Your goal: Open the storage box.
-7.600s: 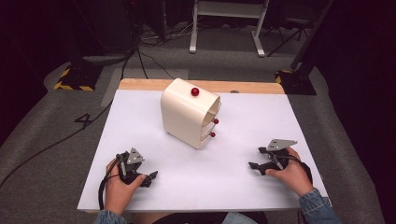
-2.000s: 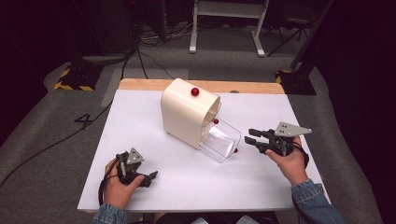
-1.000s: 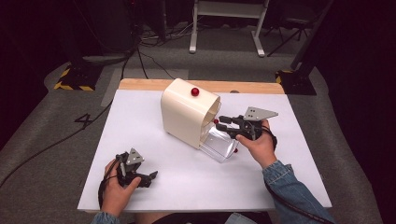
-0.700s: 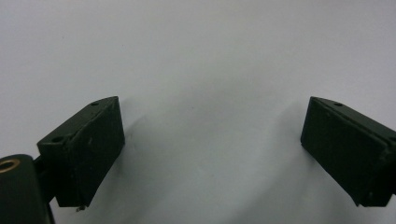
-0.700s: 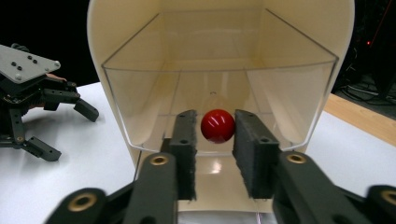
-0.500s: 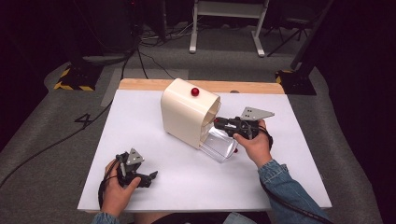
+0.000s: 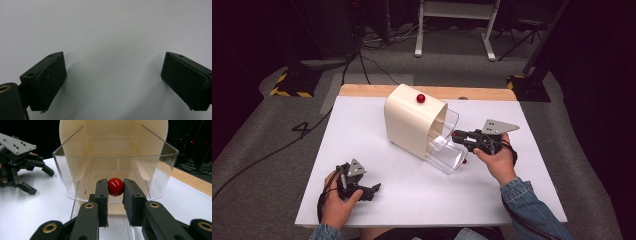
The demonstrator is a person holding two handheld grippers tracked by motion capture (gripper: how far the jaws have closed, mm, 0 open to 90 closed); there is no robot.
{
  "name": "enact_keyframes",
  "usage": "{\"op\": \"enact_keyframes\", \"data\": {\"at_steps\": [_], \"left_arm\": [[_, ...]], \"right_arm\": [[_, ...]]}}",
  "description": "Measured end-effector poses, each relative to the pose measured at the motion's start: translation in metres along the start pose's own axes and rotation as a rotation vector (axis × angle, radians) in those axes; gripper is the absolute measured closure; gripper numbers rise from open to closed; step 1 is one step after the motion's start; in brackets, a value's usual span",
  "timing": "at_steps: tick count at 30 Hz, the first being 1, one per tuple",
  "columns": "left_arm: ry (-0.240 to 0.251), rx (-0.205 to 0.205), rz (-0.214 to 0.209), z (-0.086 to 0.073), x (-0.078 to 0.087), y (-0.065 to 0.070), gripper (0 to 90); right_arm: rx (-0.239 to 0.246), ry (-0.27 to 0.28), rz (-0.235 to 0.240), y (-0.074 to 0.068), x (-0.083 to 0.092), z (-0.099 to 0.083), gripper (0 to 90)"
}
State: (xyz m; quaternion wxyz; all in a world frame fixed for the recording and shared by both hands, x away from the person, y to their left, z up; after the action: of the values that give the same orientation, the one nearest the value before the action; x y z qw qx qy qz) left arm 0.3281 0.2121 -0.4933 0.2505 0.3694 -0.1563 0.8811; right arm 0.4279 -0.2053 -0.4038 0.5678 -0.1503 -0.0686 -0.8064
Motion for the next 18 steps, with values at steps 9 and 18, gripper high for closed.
{"op": "enact_keyframes", "data": {"at_steps": [9, 18], "left_arm": [[-0.006, 0.005, -0.01, 0.0, 0.0, -0.001, 6.5], [-0.004, 0.004, -0.013, 0.0, 0.0, -0.001, 6.5]], "right_arm": [[-0.003, 0.0, -0.016, -0.005, 0.019, -0.007, 74.3], [-0.008, 0.001, -0.024, -0.006, 0.03, -0.012, 74.3]]}}
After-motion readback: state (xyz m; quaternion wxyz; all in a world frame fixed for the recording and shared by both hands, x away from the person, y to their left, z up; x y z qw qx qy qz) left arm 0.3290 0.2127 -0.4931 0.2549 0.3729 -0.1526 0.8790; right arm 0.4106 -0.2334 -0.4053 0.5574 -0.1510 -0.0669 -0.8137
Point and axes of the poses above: each handheld gripper's, and its own axes: x roughly backward along the jaws, z roughly out of its top, y roughly to its right, the point moved 1 cm from there along -x, roughly forward along the jaws, and after that the axes turned 8 degrees about z, right-handed, at the moved point
